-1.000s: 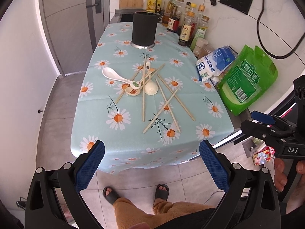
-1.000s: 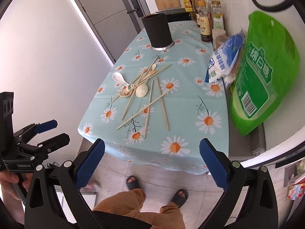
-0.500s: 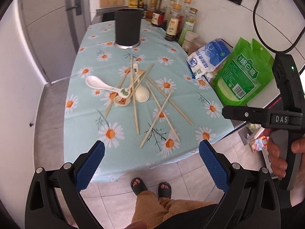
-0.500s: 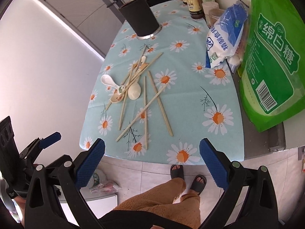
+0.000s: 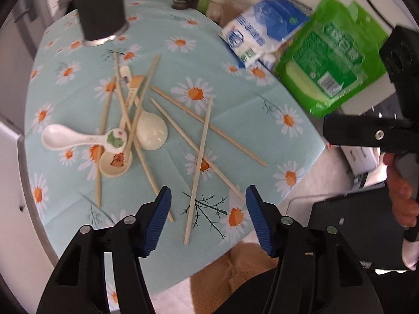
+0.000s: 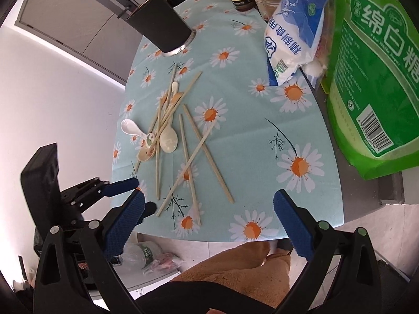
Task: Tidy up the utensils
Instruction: 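Lower the left tool and grasp a single wooden chopstick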
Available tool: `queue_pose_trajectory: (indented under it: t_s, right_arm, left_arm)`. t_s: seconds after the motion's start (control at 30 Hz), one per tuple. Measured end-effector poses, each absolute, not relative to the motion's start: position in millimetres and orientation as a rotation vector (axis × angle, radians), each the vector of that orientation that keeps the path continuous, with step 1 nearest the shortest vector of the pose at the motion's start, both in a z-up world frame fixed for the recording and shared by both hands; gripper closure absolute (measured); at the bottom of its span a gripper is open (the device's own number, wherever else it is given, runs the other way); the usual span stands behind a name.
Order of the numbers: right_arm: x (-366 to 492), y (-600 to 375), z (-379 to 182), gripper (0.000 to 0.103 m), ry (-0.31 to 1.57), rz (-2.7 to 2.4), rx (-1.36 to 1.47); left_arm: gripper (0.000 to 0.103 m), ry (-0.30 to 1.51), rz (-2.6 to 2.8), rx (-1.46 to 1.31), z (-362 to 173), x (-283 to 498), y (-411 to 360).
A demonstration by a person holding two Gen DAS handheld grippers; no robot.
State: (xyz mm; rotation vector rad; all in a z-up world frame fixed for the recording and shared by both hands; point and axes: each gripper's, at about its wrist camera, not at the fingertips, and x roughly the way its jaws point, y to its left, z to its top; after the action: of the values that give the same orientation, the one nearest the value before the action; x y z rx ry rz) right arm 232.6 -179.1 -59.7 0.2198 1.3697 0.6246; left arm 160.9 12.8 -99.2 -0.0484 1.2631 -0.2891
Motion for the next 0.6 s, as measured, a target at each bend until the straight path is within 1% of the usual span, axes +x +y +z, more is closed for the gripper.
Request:
queue_pose_trajectory:
  t_s: [0.1, 0.17, 0.3, 0.33, 0.37, 0.6]
  right_arm:
    - [232.9, -181.3, -64.7, 0.005, 1.375, 0.605, 0.221]
    - [231.8, -183.6, -68.8, 0.005, 1.384, 0.602, 0.233]
    - [227.6, -186.1, -72.0, 0.005, 1.389, 0.596, 0.243]
    - [226.4, -187.0, -72.5, 0.005, 1.39, 0.597, 0.243]
    - [225.0, -188.1, -73.0, 0.005, 1.389, 0.596, 0.241]
    - [220.2, -191.9, -75.0, 0.005, 1.392, 0.592, 0.261]
  left_arm:
    - [0.05, 1.291, -0.333, 0.012, -109.9, 171.0, 2.0]
    - [0.059, 1.313, -0.343, 0.048, -117.7, 178.9, -1.8]
    - [0.069, 1.366, -0.301, 0.108, -136.2, 194.2, -2.1]
    - [0.074, 1.378, -0.297, 0.11, -139.4, 197.2, -1.8]
    - [0.076, 1.388, -0.298, 0.109, -141.7, 200.1, -0.8]
    - [0.083, 1.437, -0.311, 0.132, -149.2, 213.0, -2.2]
